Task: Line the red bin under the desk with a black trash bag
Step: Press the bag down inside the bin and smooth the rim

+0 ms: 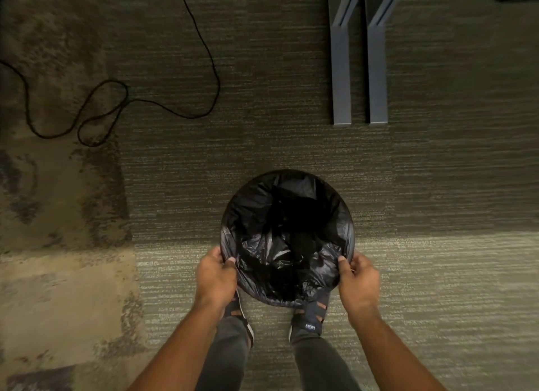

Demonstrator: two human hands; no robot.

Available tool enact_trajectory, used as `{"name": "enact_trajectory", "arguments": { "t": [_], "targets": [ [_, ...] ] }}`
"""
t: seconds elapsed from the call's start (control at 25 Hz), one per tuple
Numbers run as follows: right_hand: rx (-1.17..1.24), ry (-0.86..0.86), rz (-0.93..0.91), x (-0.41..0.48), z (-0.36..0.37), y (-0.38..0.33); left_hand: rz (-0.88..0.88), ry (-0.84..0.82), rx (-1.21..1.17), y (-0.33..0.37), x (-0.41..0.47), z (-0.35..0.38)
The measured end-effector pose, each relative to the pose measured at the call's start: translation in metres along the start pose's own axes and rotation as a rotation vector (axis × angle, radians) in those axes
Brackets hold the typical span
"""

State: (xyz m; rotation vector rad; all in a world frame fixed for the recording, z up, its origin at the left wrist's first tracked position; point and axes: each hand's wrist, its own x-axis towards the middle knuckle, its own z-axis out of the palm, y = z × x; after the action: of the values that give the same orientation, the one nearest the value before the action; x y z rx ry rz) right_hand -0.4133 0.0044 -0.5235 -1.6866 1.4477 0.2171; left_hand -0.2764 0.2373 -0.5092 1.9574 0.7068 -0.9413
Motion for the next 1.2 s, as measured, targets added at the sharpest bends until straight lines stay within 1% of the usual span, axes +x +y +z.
{"name": "enact_trajectory", "arguments": {
  "t": [0.08, 0.16, 0.32, 0.44, 0.52, 0.68, 0.76, 0.92, 0.96, 1.0, 1.04, 1.12, 1.16, 1.2],
  "targets": [
    [0.041, -0.016, -0.031, 0.006, -0.003, -0.022, 0.017, -0.003, -0.028, 0.016, 0.009, -0.003],
    [0.053, 0.007, -0.055, 0.021, -0.002, -0.047, 0.045, 0.015, -0.029, 0.038, 0.022, -0.006],
    [-0.013, 0.066, -0.059, 0.067, 0.013, -0.1, 0.058, 0.009, -0.07, 0.092, 0.05, -0.006],
    [-0.102, 0.034, -0.105, 0.096, 0.02, -0.133, 0.058, -0.013, -0.142, 0.123, 0.071, -0.005],
    [-0.111, 0.017, -0.118, 0.111, 0.024, -0.148, 0.066, -0.048, -0.163, 0.137, 0.076, -0.006],
    [-0.087, 0.002, -0.128, 0.124, 0.031, -0.153, 0.051, -0.052, -0.216, 0.148, 0.084, -0.005],
    [-0.105, -0.001, -0.13, 0.127, 0.033, -0.149, 0.073, -0.064, -0.174, 0.148, 0.088, -0.005],
    [-0.119, -0.028, -0.134, 0.125, 0.032, -0.152, 0.056, -0.08, -0.149, 0.135, 0.098, -0.006],
    [-0.145, -0.029, -0.122, 0.12, 0.033, -0.153, 0.076, -0.058, -0.104, 0.134, 0.099, -0.006],
    [-0.188, -0.015, -0.128, 0.112, 0.031, -0.156, 0.119, -0.015, 0.007, 0.133, 0.099, -0.006],
    [-0.262, 0.008, -0.162, 0.103, 0.029, -0.158, 0.166, 0.032, 0.184, 0.132, 0.096, -0.007],
    [-0.491, 0.04, -0.316, 0.078, 0.019, -0.164, 0.267, 0.114, 0.646, 0.126, 0.08, -0.013],
    [-0.609, 0.034, -0.41, 0.063, 0.013, -0.165, 0.361, 0.165, 0.851, 0.119, 0.068, -0.017],
    [-0.71, 0.014, -0.493, 0.049, 0.007, -0.166, 0.48, 0.203, 0.998, 0.113, 0.052, -0.022]
  ]
}}
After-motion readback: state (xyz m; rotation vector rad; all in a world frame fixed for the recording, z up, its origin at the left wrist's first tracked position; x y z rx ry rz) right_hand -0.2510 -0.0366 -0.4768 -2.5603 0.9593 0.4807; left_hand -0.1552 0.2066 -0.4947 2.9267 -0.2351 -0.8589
